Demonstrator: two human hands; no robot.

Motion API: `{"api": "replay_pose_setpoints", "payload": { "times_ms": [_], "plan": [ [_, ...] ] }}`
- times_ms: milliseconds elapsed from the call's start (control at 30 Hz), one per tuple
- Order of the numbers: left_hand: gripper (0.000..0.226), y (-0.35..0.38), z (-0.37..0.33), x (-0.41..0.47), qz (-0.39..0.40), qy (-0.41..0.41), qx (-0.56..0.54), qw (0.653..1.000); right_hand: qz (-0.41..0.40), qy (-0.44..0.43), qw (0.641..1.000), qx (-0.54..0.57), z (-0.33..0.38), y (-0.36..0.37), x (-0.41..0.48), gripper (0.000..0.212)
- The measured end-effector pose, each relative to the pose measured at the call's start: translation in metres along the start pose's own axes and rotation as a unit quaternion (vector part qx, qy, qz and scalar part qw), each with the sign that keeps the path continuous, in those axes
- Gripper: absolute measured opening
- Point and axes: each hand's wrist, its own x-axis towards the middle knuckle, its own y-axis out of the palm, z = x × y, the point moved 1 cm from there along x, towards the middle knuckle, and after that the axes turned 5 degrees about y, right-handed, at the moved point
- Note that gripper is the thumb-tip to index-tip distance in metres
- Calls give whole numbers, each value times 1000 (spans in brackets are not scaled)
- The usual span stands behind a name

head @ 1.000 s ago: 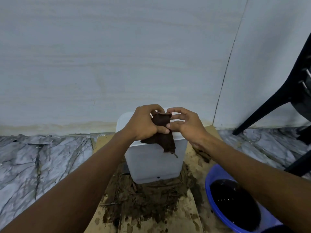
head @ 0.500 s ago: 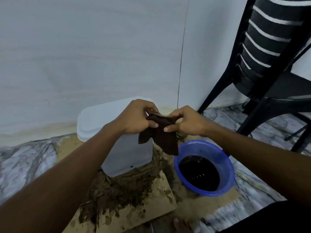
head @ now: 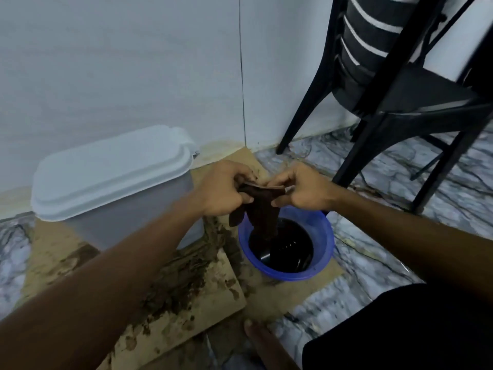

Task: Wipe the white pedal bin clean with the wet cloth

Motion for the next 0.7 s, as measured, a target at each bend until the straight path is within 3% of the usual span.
{"api": "replay_pose_setpoints", "payload": {
  "times_ms": [167,367,500,633,700],
  "plan": [
    [23,68,18,-5,106,-7,-4,994,29,20,998,52,-83,28,-26,17],
    [19,127,56,-32,242,-60,-8,968,58,118,982,133,-152,76,-54,16],
    [19,149,69,-33,210,-86,5,974,11,167,977,133,-173,100,-50,15],
    [21,173,77,-27,138,-93,34,985,-65,153,986,11,-188,110,-41,20],
    [26,185,80,-27,139,-100,47,984,-88,149,984,-30,-192,117,-42,25]
  ]
}}
